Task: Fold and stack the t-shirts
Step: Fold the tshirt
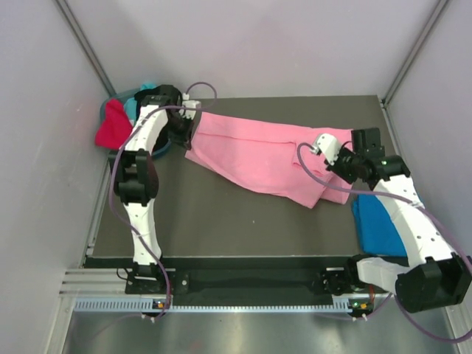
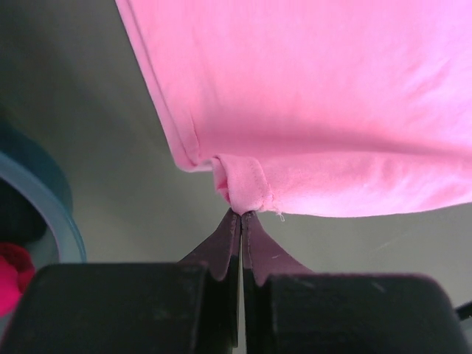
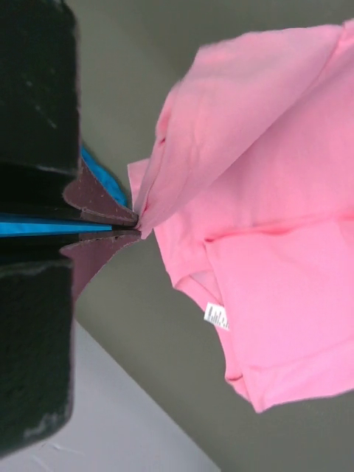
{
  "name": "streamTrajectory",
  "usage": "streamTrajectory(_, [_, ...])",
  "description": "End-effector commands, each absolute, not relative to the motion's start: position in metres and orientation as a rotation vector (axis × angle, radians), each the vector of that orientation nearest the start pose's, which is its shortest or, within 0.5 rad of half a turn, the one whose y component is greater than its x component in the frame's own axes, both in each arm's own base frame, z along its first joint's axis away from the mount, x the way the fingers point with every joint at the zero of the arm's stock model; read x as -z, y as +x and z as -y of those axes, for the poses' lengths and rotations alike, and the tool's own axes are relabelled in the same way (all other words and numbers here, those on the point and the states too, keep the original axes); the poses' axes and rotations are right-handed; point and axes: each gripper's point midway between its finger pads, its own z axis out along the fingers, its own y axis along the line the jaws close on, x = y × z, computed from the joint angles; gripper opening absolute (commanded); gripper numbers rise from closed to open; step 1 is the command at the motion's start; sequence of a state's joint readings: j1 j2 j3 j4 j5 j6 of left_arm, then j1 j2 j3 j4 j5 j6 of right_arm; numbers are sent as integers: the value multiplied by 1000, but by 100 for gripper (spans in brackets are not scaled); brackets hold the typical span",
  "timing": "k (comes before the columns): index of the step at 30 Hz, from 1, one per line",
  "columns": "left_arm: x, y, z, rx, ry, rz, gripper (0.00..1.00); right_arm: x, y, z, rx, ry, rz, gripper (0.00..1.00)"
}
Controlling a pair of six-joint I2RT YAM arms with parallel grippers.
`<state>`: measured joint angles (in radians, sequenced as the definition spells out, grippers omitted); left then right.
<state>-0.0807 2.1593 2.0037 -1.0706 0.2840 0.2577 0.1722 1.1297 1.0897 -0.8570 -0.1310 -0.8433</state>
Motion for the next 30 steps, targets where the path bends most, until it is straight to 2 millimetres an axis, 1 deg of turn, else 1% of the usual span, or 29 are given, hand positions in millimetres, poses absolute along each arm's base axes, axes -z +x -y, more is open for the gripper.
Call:
streamTrajectory(1, [-117, 471, 78, 352, 554, -2673, 0, -218, 322, -36, 186, -1110, -2072, 0])
streamTrajectory(2, [-122, 478, 77, 343, 548, -2649, 0, -220, 327, -35, 192, -1098, -2069, 0])
streamTrajectory(3, [-119, 482, 77, 339, 546, -2649, 0, -226, 334, -32, 205, -1078, -2064, 0])
streamTrajectory(4, [-119, 485, 78, 334, 545, -2643, 0, -223, 339, -31, 205, -1076, -2075, 0])
streamTrajectory(5, [-124, 491, 78, 325, 542, -2625, 0, -225, 344, -31, 207, -1061, -2073, 0])
streamTrajectory(6, [-120, 495, 76, 318, 533, -2628, 0, -230, 351, -29, 214, -1046, -2068, 0])
streamTrajectory(7, [-120, 499, 76, 314, 530, -2620, 0, -226, 357, -28, 210, -1045, -2085, 0])
streamTrajectory(8, [-125, 504, 76, 307, 524, -2603, 0, -226, 361, -27, 210, -1031, -2089, 0])
streamTrajectory(9, [-122, 508, 76, 302, 519, -2597, 0, -226, 366, -25, 211, -1018, -2097, 0])
streamTrajectory(11, [-125, 515, 76, 292, 505, -2581, 0, -226, 378, -21, 210, -994, -2110, 0])
streamTrajectory(12, [-122, 517, 77, 295, 504, -2584, 0, -224, 382, -19, 212, -988, -2118, 0])
streamTrajectory(14, [-126, 525, 77, 288, 493, -2558, 0, -221, 393, -16, 211, -979, -2131, 0])
streamTrajectory(15, [-124, 527, 77, 288, 493, -2558, 0, -225, 399, -13, 218, -963, -2127, 0])
streamTrajectory(16, [-124, 531, 77, 277, 491, -2550, 0, -218, 404, -12, 211, -964, -2143, 0])
streamTrajectory(17, [-128, 535, 76, 269, 488, -2536, 0, -217, 408, -12, 210, -959, -2146, 0])
streamTrajectory(18, [-125, 537, 76, 265, 485, -2535, 0, -217, 411, -10, 212, -949, -2151, 0])
streamTrajectory(20, [-129, 544, 75, 249, 479, -2515, 0, -213, 422, -6, 208, -932, -2167, 0])
streamTrajectory(21, [-127, 546, 74, 245, 478, -2514, 0, -216, 428, -5, 213, -924, -2160, 0])
streamTrajectory(22, [-129, 548, 74, 237, 476, -2505, 0, -210, 433, -6, 204, -926, -2174, 0])
streamTrajectory(24, [-129, 553, 74, 231, 473, -2494, 0, -208, 440, -7, 194, -912, -2179, 0])
streamTrajectory(26, [-130, 555, 74, 228, 466, -2487, 0, -208, 450, -8, 184, -895, -2180, 0])
streamTrajectory(27, [-129, 557, 73, 223, 465, -2486, 0, -214, 456, -9, 189, -890, -2164, 0])
streamTrajectory(28, [-129, 558, 73, 220, 460, -2483, 0, -214, 460, -8, 195, -884, -2164, 0])
streamTrajectory(29, [-130, 559, 73, 220, 456, -2479, 0, -209, 465, -8, 198, -886, -2169, 0])
streamTrajectory(30, [-130, 561, 72, 215, 459, -2474, 0, -210, 469, -6, 205, -881, -2166, 0])
